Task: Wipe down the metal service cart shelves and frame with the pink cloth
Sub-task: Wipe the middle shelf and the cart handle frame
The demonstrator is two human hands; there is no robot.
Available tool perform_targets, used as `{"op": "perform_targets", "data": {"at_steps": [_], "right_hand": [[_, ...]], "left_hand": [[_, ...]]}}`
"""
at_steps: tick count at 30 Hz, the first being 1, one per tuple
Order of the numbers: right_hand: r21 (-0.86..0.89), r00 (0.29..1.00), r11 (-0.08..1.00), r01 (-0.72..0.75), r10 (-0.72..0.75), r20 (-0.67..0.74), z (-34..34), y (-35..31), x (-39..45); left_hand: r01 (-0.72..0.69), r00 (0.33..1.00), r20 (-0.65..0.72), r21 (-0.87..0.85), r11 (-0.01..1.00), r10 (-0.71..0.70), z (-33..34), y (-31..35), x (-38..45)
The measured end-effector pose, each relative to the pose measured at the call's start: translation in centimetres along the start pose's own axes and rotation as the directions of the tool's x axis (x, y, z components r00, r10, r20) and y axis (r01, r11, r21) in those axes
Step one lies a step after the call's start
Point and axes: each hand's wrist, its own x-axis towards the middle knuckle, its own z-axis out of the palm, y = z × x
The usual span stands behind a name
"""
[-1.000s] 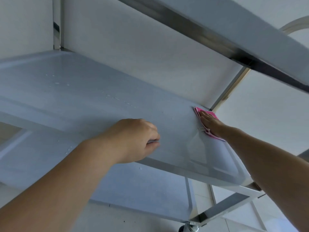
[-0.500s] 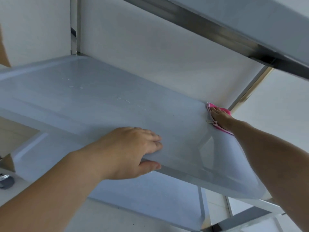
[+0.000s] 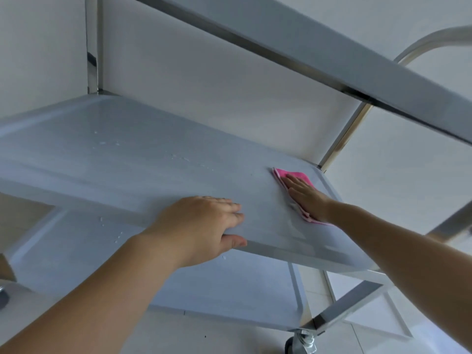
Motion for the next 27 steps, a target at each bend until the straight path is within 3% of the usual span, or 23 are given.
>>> {"op": "perform_targets", "data": {"at_steps": [5, 11, 17, 20, 27], "right_hand": [[-0.095, 0.991, 0.987, 0.131, -0.130, 0.016, 0.0, -3.0, -4.7], [-0.072, 0.941, 0.938, 0.338, -0.339, 0.005, 0.3, -7.3, -9.8], [0.130, 0.931, 0.931, 0.342, -0.354, 0.086, -0.5, -6.9, -10.5], [0.049, 0.904, 0.907, 0.419, -0.421, 0.069, 0.0, -7.7, -8.2], [0.006, 0.881, 0.883, 0.470, -0.470, 0.049, -0.7, -8.6, -4.8]], "left_hand": [[-0.012, 1.000, 0.004, 0.011, 1.000, 0.012, 0.1, 0.0, 0.0], [0.005, 1.000, -0.016, 0.014, 1.000, -0.005, 0.2, 0.1, -0.1], [0.081, 0.996, -0.026, -0.035, 0.996, -0.082, -0.8, 0.0, -0.9], [0.116, 0.988, -0.104, 0.046, 0.992, -0.110, -1.8, -1.6, -3.3], [0.079, 0.996, -0.041, 0.015, 0.997, -0.078, -2.3, -1.6, -3.5]]}}
